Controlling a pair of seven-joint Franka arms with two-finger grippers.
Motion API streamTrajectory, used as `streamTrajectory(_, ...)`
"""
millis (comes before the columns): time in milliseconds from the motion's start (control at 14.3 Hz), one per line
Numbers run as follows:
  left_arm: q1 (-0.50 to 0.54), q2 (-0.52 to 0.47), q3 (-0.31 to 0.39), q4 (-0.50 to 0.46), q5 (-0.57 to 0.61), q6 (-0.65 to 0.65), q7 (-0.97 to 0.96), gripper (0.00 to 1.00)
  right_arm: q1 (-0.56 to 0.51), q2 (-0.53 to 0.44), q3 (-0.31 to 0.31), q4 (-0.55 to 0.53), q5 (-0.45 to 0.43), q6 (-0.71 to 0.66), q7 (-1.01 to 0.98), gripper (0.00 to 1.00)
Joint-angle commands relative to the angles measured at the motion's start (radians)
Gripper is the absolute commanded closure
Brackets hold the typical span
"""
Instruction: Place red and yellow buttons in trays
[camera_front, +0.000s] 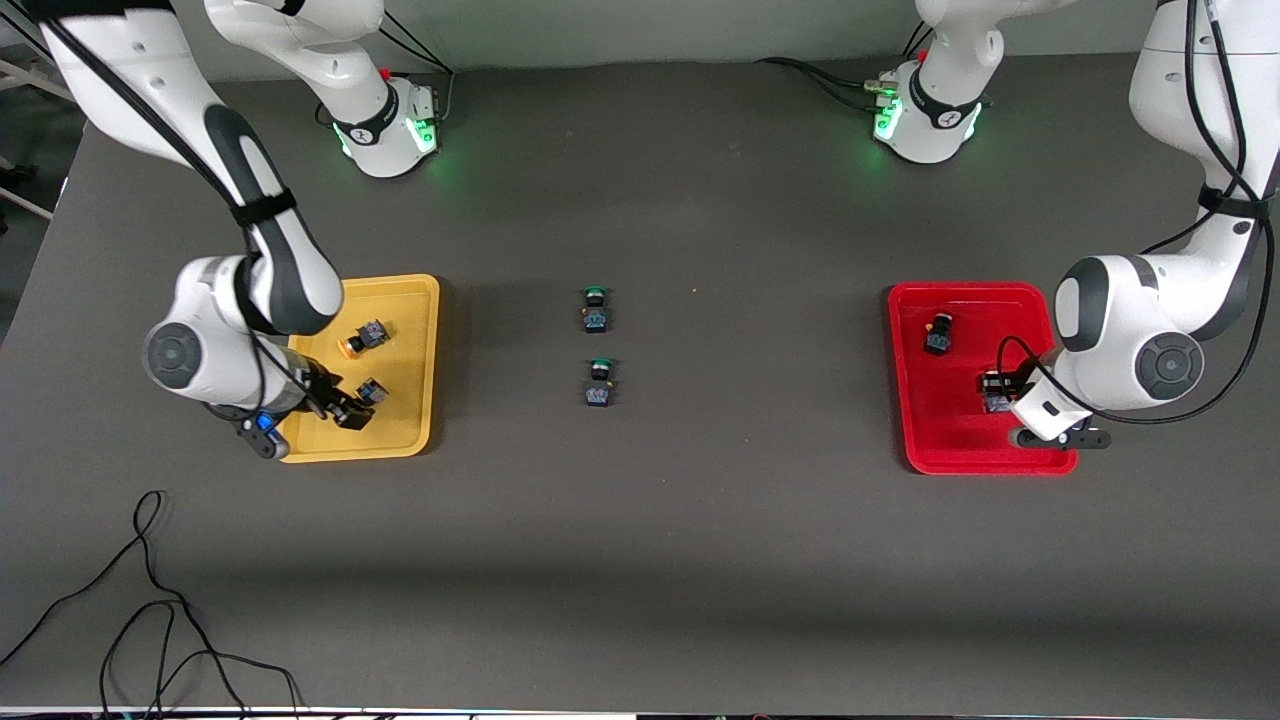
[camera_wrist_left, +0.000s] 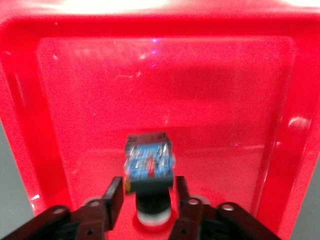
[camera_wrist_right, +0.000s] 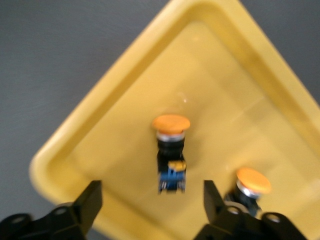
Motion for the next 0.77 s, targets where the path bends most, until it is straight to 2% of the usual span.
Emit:
streamTrajectory(0,-0.001,-0.053,-0.01,0.012,0.015,-0.068,0.002,0.01,0.004,-0.147,0.01,0.047,0.011,-0.147,-0.072,0.0)
streamTrajectory(209,-0.029,-0.11,-0.013,0.067,0.015,-0.146,-0.009,0.01,-0.002,-0.296,0.016,0.054,0.011,-0.21,-0.248,0.0)
streamTrajectory(488,-0.082,-0.13,-0.016,0.351,0.01,-0.492,-0.034,0.01,-0.004,-0.447,0.015,0.131,0.003,-0.382,-0.441,0.0)
streamTrajectory(558,-0.096,-0.137,-0.016,0.4,0.004,-0.541,-0.056,0.01,-0.005,-0.47,0.012,0.152,-0.002,-0.425,-0.487,0.0)
streamTrajectory(698,-0.145,-0.173,-0.016,0.477,0.012,-0.618,-0.112,0.01,-0.005,-0.534,0.013,0.153,-0.078,-0.453,-0.561,0.0)
